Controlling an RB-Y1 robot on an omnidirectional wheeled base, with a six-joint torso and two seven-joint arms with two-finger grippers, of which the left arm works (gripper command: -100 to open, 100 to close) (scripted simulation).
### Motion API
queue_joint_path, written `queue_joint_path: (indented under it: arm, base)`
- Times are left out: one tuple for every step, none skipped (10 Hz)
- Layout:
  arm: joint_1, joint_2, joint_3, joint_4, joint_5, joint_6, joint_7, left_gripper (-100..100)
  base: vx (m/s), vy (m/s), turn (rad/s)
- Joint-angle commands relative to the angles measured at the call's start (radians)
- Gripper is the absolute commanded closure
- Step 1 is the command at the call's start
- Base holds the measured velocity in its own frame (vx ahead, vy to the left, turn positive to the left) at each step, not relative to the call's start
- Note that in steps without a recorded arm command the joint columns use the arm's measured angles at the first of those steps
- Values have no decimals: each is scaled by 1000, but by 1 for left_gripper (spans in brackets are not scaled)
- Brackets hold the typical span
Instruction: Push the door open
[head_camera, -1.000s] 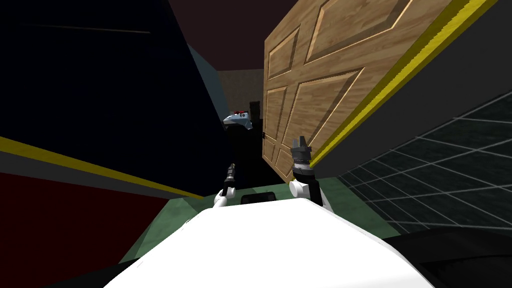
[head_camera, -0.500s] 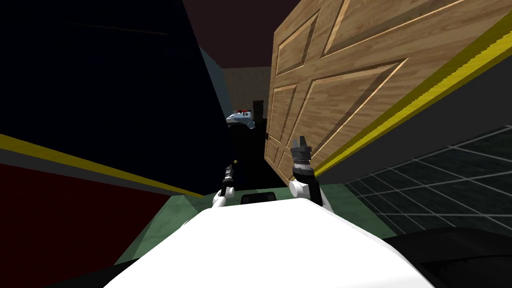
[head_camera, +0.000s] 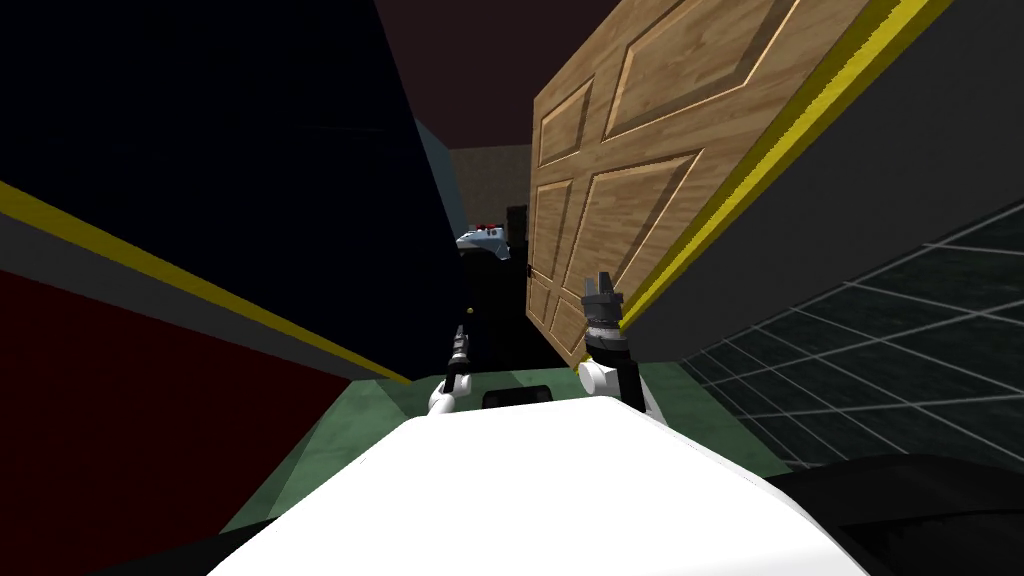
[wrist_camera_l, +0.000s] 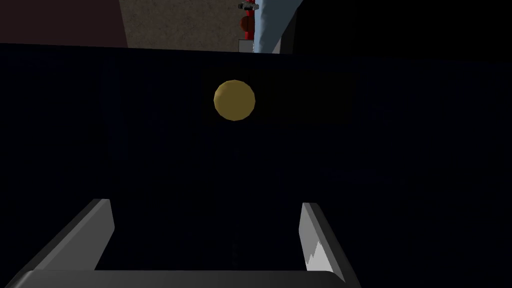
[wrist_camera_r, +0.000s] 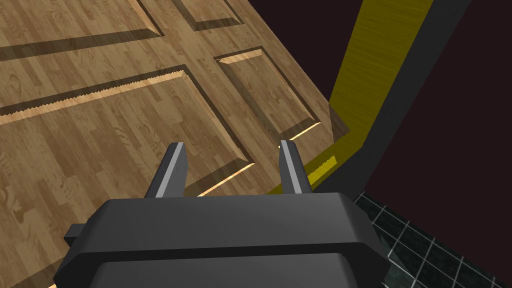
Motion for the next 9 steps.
queue_joint_path:
  arm:
    - [1,-11,-2,0,1,-1,2,-100]
    - [3,-6,-1,-7,1,3,2,-100]
    - [5,1,1,-6,2,0,2,-100]
    - [5,2,2,-5,2,-1,2,-100]
    - [6,5,3,-4,3,-3,1,-100]
    - [7,7,5,-3,4,-7,0,-100]
    - [8,8,7,-1,5,-10,-1,-100]
    - [9,8,9,0,6,-13,-2,-100]
    - [10,8,11,1,7,-16,-2,-100]
  base:
    - [-193,-103,17]
    - [-82,-49,7]
    - [101,-22,-32]
    - [172,5,-19]
    - [178,26,-19]
    - [198,44,-27]
    - [195,59,-29]
    - [212,26,-36]
    - [231,17,-25]
